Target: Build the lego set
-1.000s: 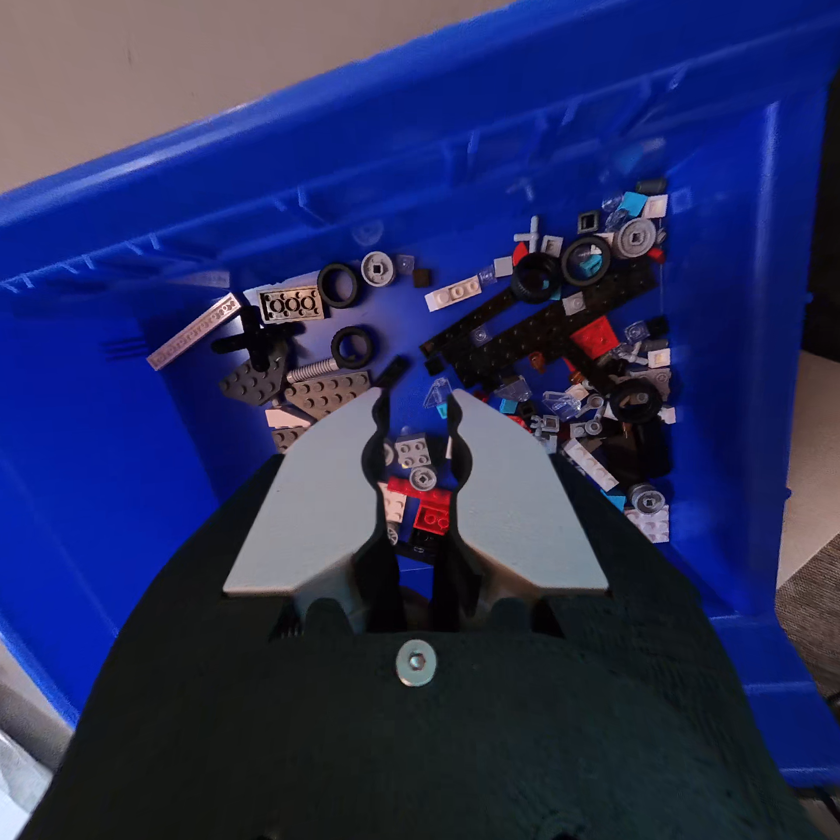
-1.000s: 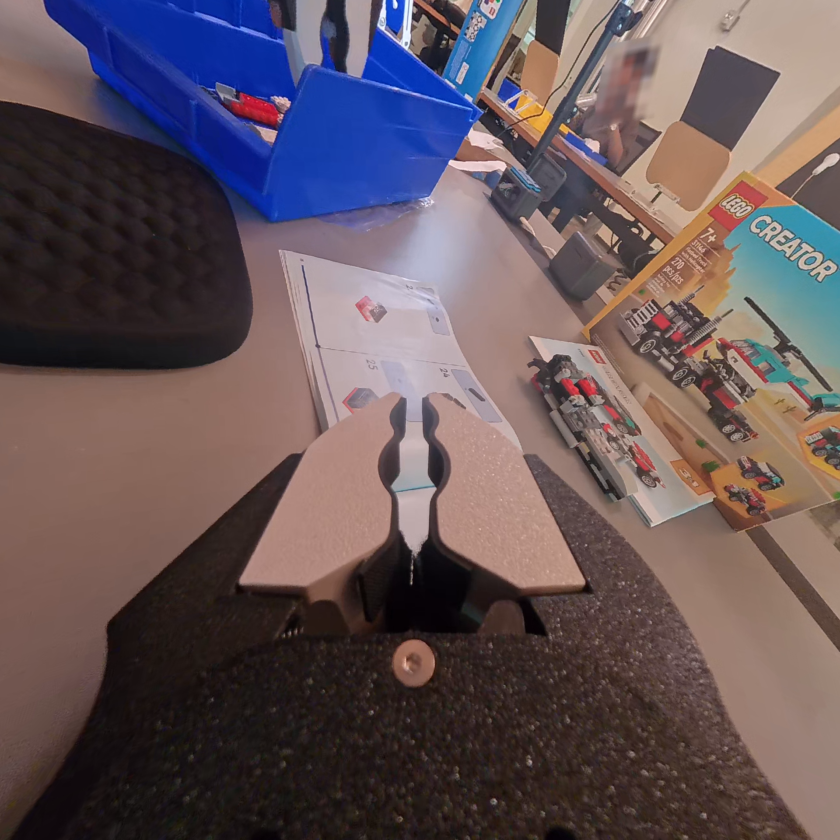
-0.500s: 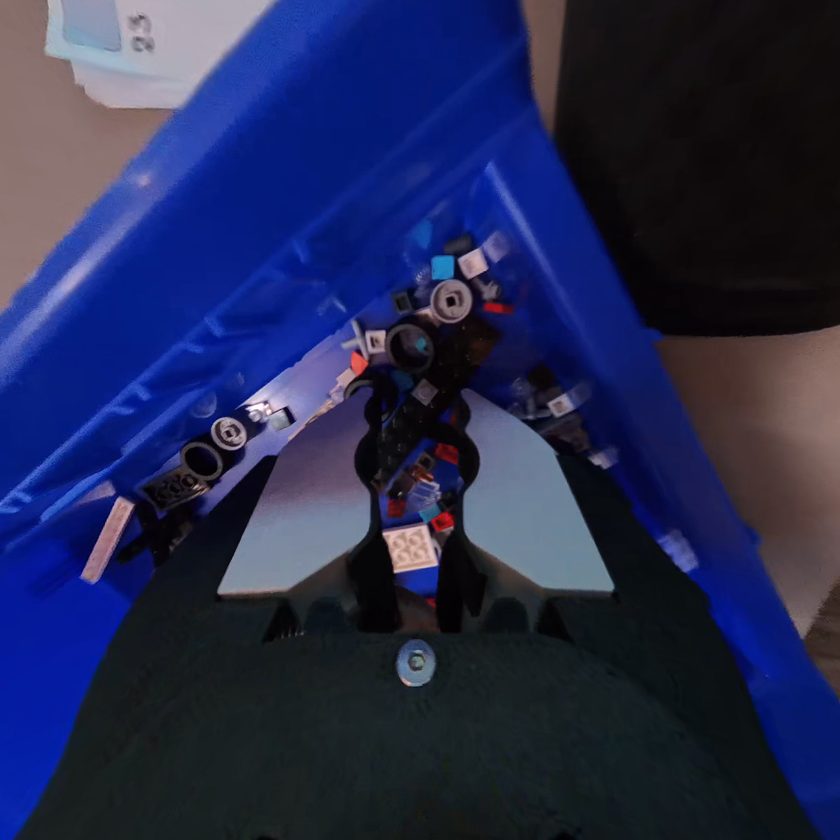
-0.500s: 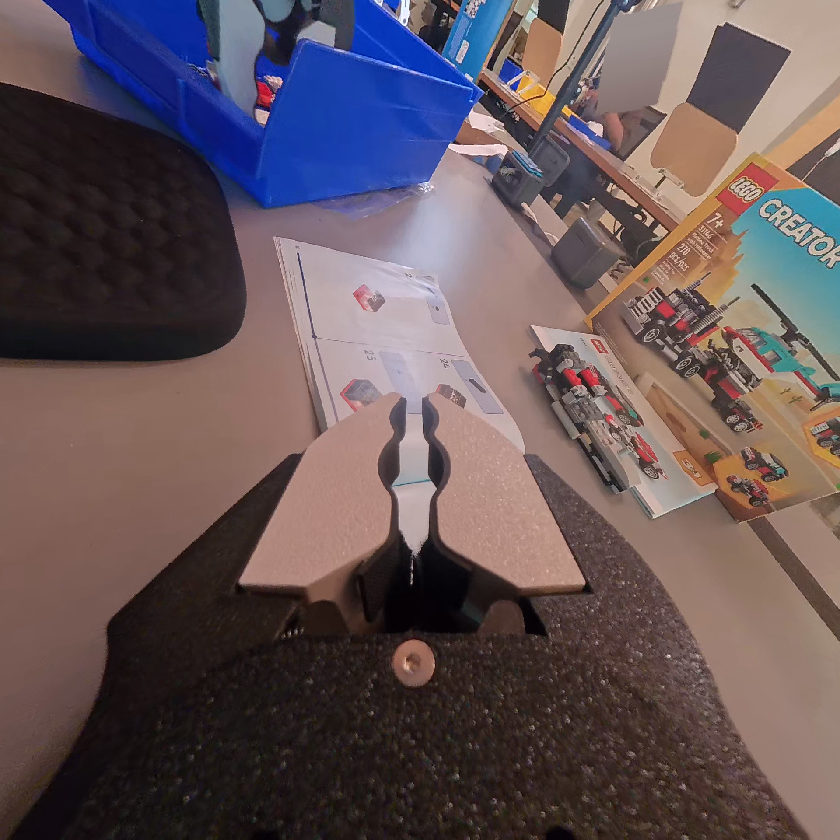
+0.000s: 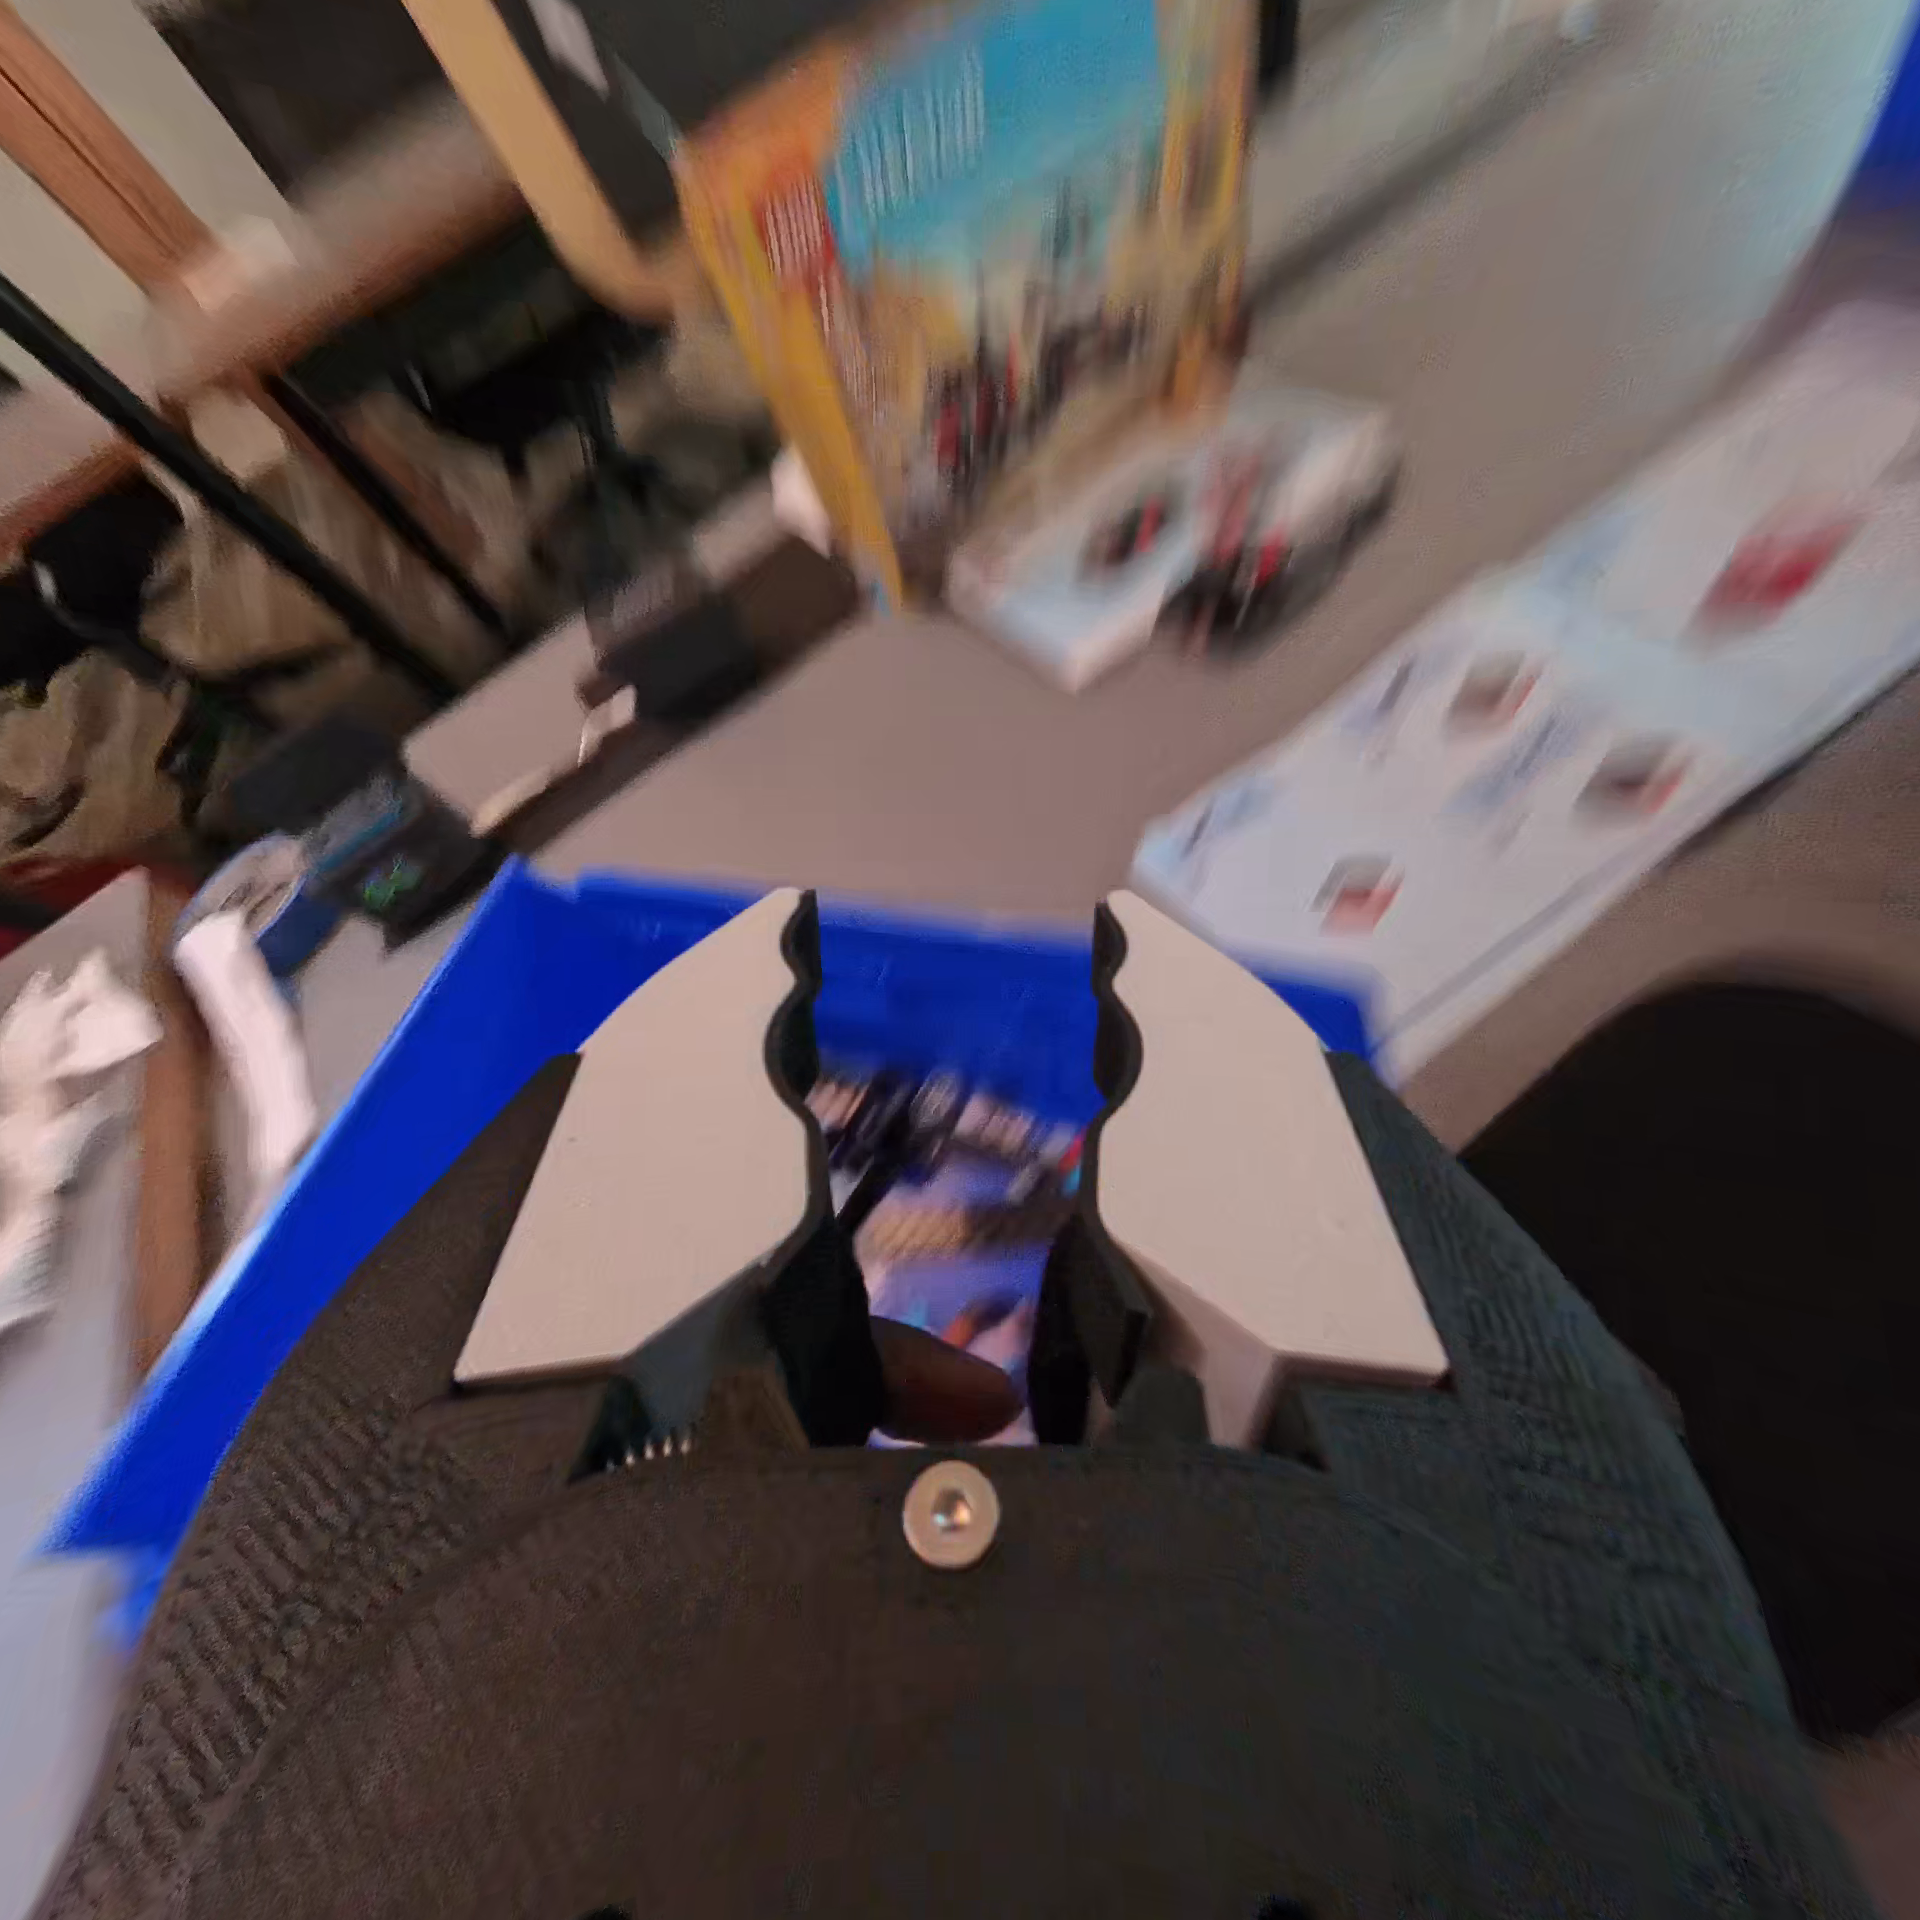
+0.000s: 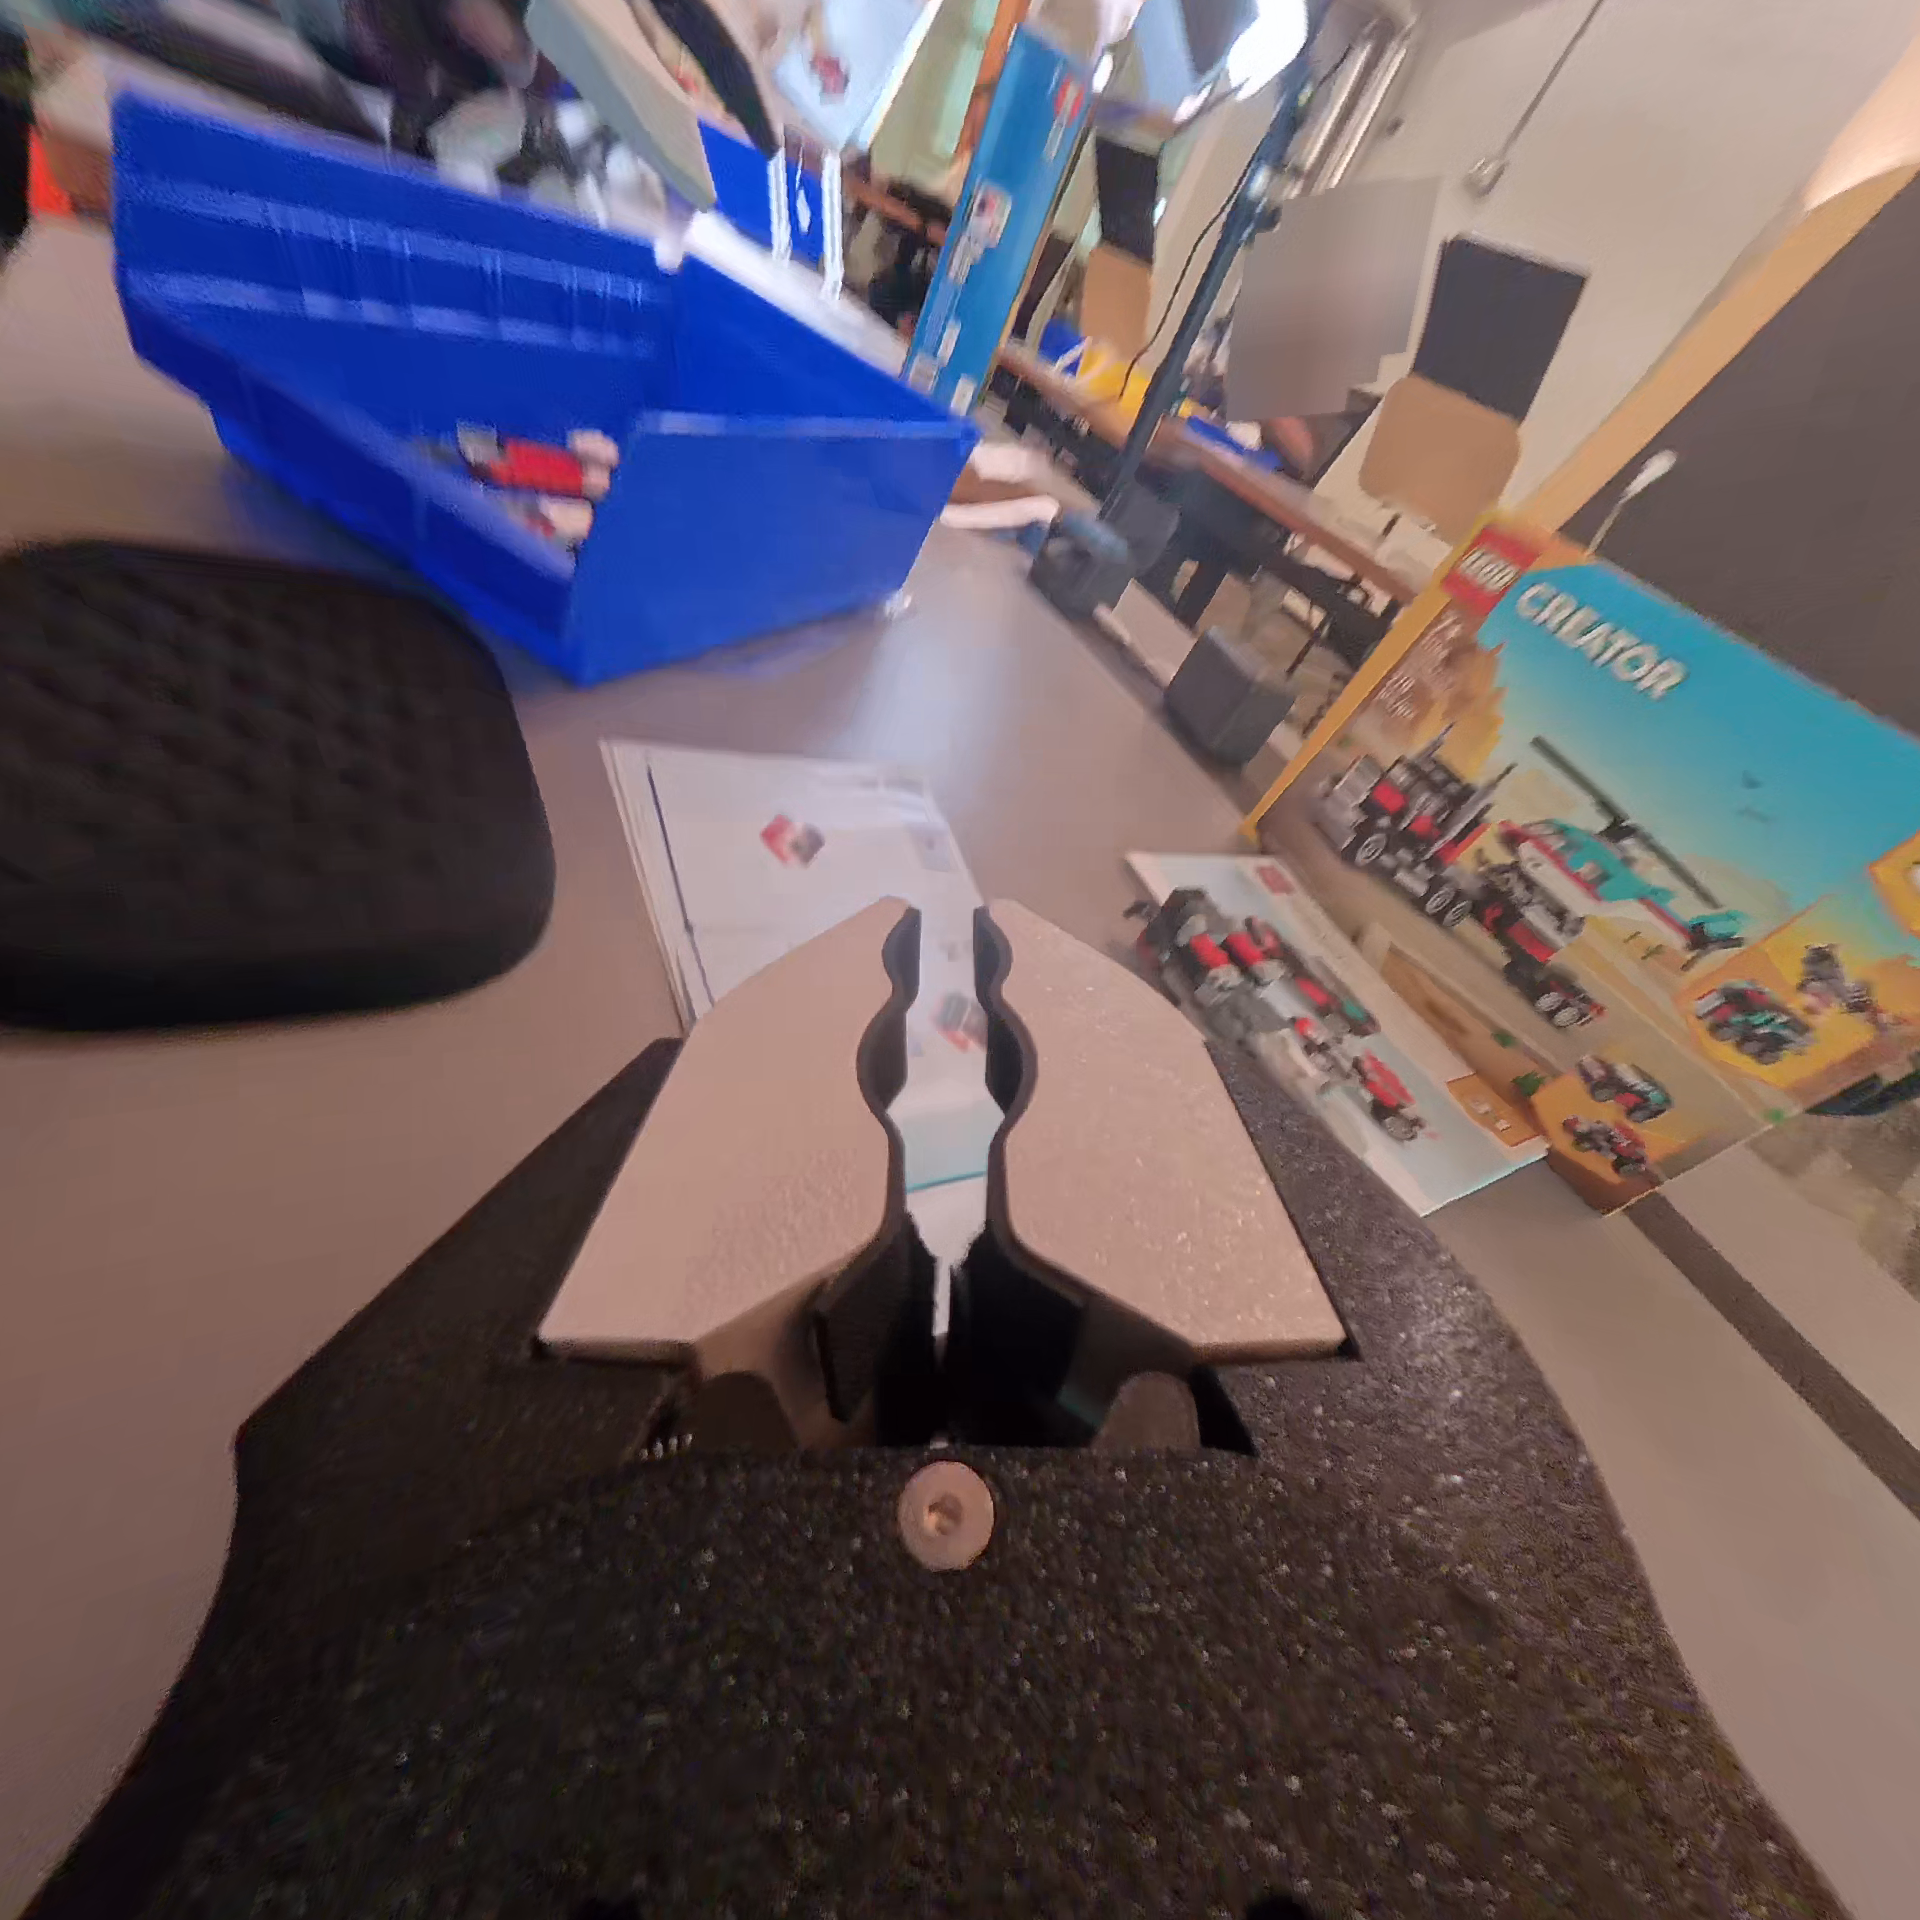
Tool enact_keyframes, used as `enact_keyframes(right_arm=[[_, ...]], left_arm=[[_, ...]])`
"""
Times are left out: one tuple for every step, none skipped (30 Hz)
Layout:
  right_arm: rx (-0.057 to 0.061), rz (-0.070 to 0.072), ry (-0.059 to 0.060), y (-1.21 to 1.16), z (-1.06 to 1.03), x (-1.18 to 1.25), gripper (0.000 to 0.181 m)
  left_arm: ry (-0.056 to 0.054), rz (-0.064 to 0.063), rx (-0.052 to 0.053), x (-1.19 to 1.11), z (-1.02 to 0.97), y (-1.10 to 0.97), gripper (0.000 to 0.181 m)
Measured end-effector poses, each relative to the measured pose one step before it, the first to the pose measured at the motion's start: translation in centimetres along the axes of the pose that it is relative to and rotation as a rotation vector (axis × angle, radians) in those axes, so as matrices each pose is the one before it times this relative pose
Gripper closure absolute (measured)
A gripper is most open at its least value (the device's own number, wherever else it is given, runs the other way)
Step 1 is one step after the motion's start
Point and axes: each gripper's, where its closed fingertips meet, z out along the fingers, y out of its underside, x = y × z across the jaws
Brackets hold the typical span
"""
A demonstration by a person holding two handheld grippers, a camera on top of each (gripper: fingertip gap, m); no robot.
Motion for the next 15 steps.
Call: enact_keyframes(right_arm=[[0.0259, 0.0194, 0.0116, -1.154, -0.851, 0.397, 0.171], [0.0241, 0.0240, 0.0112, -1.219, -1.036, 0.430, 0.170], [0.0252, 0.0230, 0.0023, -1.322, -1.236, 0.331, 0.168], [0.0186, 0.0118, -0.0066, -1.316, -1.506, 0.189, 0.167], [0.0085, -0.0079, 0.0012, -1.244, -1.816, 0.293, 0.166], [-0.0030, -0.0224, 0.0156, -1.081, -2.178, 0.536, 0.165], [-0.0206, -0.0213, 0.0188, -0.739, -2.516, 0.720, 0.164], [-0.0424, -0.0127, 0.0182, -0.311, -2.828, 0.821, 0.162], [-0.0548, -0.0094, 0.0325, 0.092, -3.062, 1.021, 0.162], [-0.0539, -0.0137, 0.0519, 0.407, -3.150, 1.251, 0.162], [-0.0418, -0.0164, 0.0615, 0.689, -3.043, 1.407, 0.162], [-0.0329, 0.0026, 0.0655, 0.913, -2.784, 1.541, 0.162], [-0.0223, 0.0301, 0.0671, 1.001, -2.418, 1.622, 0.162], [0.0113, 0.0338, 0.0714, 0.683, -1.956, 1.688, 0.162], [0.0514, 0.0165, 0.0691, 0.205, -1.521, 1.627, 0.163]], left_arm=[[0.0088, -0.0943, 0.1529, 0.954, -0.778, -2.407, 0.130], [0.0276, -0.0889, 0.1421, 1.340, -0.425, -2.172, 0.128], [0.0260, -0.0737, 0.1168, 1.365, -0.082, -1.727, 0.127], [0.0103, -0.0529, 0.0818, 1.133, 0.199, -1.157, 0.126], [-0.0022, -0.0269, 0.0448, 0.913, 0.361, -0.577, 0.123], [-0.0073, -0.0012, 0.0177, 0.802, 0.455, -0.178, 0.122], [-0.0079, 0.0154, 0.0034, 0.729, 0.510, 0.009, 0.121], [-0.0031, 0.0210, -0.0046, 0.740, 0.555, 0.094, 0.121], [0.0054, 0.0193, -0.0082, 0.841, 0.567, 0.111, 0.121], [0.0114, 0.0154, -0.0083, 0.893, 0.568, 0.073, 0.121], [0.0069, 0.0129, -0.0066, 0.825, 0.579, 0.023, 0.121], [-0.0028, 0.0151, -0.0040, 0.692, 0.583, 0.003, 0.121], [-0.0078, 0.0192, -0.0001, 0.635, 0.560, -0.037, 0.121], [-0.0121, 0.0164, 0.0110, 0.581, 0.539, -0.177, 0.121], [-0.0155, 0.0081, 0.0263, 0.510, 0.479, -0.366, 0.122]])
